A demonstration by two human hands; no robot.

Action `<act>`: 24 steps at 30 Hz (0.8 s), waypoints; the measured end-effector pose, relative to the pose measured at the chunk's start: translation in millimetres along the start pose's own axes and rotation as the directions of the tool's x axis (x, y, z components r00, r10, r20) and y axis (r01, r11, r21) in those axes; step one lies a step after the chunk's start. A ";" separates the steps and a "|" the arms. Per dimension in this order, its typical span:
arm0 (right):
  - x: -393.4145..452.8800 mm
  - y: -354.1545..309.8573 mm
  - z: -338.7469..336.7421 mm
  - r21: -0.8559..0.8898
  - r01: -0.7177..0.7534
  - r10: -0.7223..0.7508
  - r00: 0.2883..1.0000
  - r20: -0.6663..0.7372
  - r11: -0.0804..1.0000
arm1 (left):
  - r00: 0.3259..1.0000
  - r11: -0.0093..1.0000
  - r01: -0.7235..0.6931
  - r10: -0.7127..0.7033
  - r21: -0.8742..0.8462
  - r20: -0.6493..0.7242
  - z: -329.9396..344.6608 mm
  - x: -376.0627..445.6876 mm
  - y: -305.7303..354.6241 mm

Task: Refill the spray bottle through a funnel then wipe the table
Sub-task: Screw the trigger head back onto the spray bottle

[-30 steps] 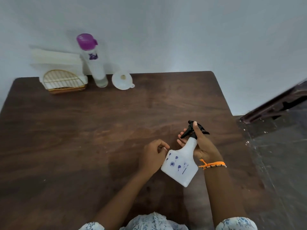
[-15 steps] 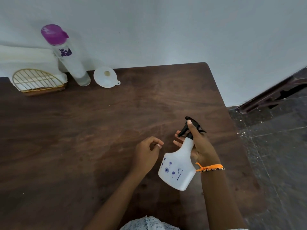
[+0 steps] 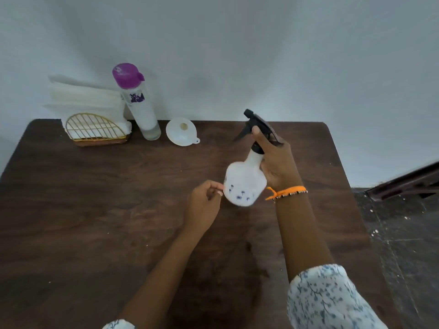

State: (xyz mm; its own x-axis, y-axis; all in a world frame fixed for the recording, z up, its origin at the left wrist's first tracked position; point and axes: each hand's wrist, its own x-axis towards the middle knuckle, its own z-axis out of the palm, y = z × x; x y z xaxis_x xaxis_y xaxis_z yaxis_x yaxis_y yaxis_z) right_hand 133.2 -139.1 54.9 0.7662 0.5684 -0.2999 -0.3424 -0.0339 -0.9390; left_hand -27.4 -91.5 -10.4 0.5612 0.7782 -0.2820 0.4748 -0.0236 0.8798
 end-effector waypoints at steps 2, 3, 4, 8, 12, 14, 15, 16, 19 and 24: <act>21.3 -4.9 12.7 -0.030 0.031 -0.030 0.999 0.033 0.999 | 0.999 1.000 0.007 -0.007 0.003 -0.046 -5.1 10.8 3.9; 32.1 -7.3 18.2 -0.041 0.047 -0.045 0.998 0.048 0.998 | 0.998 1.000 0.001 -0.001 -0.003 -0.061 -6.8 15.5 5.9; 42.8 -9.4 22.8 -0.051 0.065 -0.061 0.996 0.068 0.997 | 0.997 1.000 -0.005 0.004 -0.011 -0.071 -8.1 19.1 8.2; 80.2 -13.2 34.9 -0.088 0.166 -0.147 0.972 0.185 0.982 | 0.998 1.000 0.005 -0.007 -0.022 -0.068 -11.8 30.4 15.0; 102.7 -6.8 35.2 -0.230 0.220 -0.159 0.953 0.256 0.948 | 0.996 0.999 0.030 -0.031 -0.017 -0.085 -12.5 39.2 13.5; 108.2 -0.4 32.5 -0.261 0.236 -0.169 0.952 0.255 0.936 | 0.995 0.999 0.036 -0.038 -0.021 -0.087 -14.1 43.2 13.2; 109.4 2.6 31.5 -0.266 0.246 -0.184 0.954 0.239 0.932 | 0.995 0.999 0.040 -0.041 -0.019 -0.091 -15.0 45.5 13.5; 110.1 5.3 31.3 -0.274 0.258 -0.200 0.954 0.222 0.927 | 0.994 0.999 0.041 -0.042 -0.017 -0.097 -15.8 48.0 14.1; 111.2 9.2 33.8 -0.301 0.287 -0.236 0.952 0.194 0.909 | 0.993 0.998 0.048 -0.052 -0.042 -0.107 -17.6 54.7 16.9; 113.5 10.9 38.5 -0.285 0.274 -0.239 0.959 0.153 0.918 | 0.992 0.998 0.044 -0.049 -0.045 -0.117 -19.8 64.5 24.3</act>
State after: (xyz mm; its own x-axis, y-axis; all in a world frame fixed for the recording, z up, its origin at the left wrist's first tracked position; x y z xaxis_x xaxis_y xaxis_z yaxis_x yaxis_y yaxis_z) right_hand 195.5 -43.3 17.1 0.7332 0.6790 -0.0375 0.0510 -0.1099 -0.9926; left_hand 6.9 -29.5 0.4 0.4537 0.8467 -0.2779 0.4677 0.0392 0.8830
